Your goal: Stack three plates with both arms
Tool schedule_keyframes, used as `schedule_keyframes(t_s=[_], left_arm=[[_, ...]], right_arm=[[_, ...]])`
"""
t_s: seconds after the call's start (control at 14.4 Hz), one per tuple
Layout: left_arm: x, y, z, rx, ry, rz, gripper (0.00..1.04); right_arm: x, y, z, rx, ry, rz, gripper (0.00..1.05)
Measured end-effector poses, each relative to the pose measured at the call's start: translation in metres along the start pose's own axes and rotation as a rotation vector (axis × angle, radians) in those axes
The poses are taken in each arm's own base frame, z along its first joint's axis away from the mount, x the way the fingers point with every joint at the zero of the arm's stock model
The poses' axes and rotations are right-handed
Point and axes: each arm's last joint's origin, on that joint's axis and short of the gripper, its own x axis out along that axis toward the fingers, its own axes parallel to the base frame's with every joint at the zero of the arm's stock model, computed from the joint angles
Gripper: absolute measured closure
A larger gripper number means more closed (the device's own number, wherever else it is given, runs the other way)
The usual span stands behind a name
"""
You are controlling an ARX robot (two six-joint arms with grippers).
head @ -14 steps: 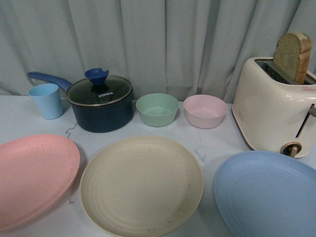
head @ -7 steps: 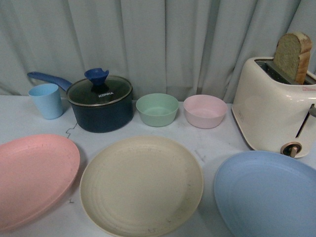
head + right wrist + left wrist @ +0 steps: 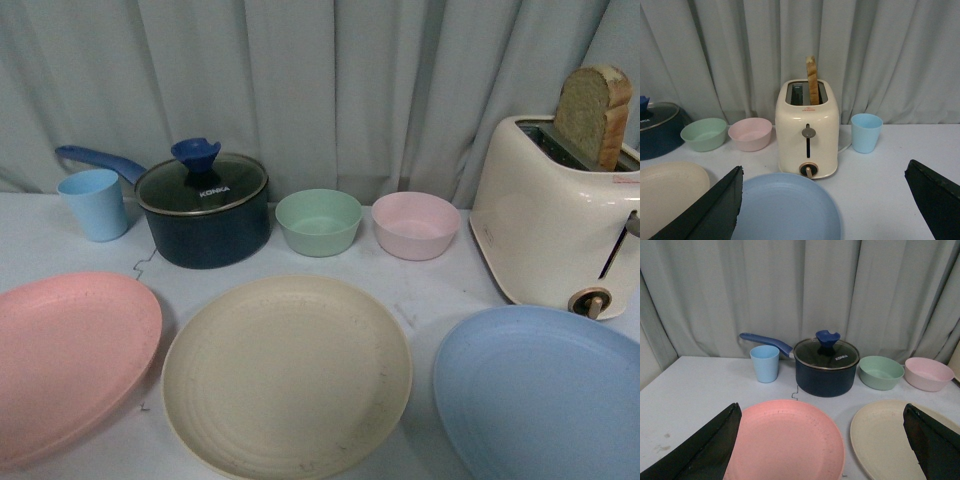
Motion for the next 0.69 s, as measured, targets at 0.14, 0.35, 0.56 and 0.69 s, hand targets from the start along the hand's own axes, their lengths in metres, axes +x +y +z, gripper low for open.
schedule_keyframes(t_s=[0.14, 0.35, 0.56, 0.69], left_arm=[[0.0000, 0.0000, 0.0000, 0.000, 0.000, 0.000, 0.07], [0.0000, 0.0000, 0.0000, 0.000, 0.000, 0.000, 0.07], [0.0000, 0.0000, 0.0000, 0.000, 0.000, 0.000, 0.07], [0.0000, 0.0000, 0.0000, 0.000, 0.000, 0.000, 0.07]], right_arm=[[0.0000, 0.0000, 0.0000, 0.000, 0.000, 0.000, 0.06], [0.0000, 0.0000, 0.0000, 0.000, 0.000, 0.000, 0.06], [0.0000, 0.0000, 0.0000, 0.000, 0.000, 0.000, 0.06], [0.0000, 0.0000, 0.0000, 0.000, 0.000, 0.000, 0.06]])
